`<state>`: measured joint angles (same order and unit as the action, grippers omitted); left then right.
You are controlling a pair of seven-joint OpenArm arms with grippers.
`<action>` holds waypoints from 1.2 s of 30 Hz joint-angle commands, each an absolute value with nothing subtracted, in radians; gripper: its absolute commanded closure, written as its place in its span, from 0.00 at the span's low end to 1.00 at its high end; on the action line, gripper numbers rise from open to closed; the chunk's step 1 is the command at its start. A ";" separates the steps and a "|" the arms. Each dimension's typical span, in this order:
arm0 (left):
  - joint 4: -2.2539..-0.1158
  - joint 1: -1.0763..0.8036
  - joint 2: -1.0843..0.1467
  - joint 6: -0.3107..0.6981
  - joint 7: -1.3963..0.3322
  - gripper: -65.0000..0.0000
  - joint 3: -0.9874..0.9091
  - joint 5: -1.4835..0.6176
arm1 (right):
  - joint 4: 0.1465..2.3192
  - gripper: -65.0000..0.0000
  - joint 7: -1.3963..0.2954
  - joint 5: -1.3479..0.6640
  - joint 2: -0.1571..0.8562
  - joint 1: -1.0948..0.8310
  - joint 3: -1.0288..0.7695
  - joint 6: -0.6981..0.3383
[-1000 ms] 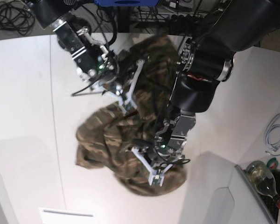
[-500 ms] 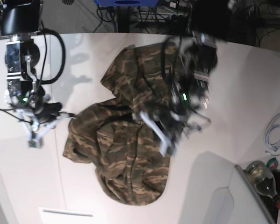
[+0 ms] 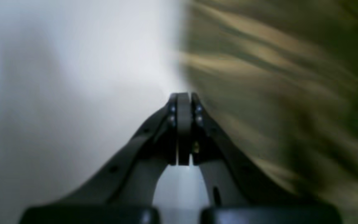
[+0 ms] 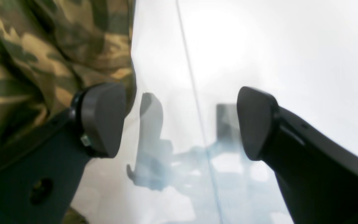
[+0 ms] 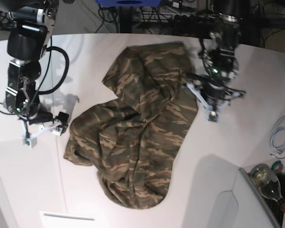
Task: Layout the t-shirt on the table in an organized manner, then fold the t-shirt properly
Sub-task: 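Grasp the shirt edge with the right gripper and another with the left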
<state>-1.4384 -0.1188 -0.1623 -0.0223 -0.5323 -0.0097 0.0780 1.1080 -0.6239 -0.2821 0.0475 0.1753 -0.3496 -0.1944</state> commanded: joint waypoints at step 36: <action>-1.075 0.059 -0.193 -0.021 -0.443 1.00 -0.042 0.193 | 0.645 0.99 -0.542 -0.294 0.042 0.493 -0.424 -0.234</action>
<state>-1.0718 0.0551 -0.1898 -0.0292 -0.4026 -0.0425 0.2012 0.6304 -0.5575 -0.2855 0.0280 0.4709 -0.4206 -0.2272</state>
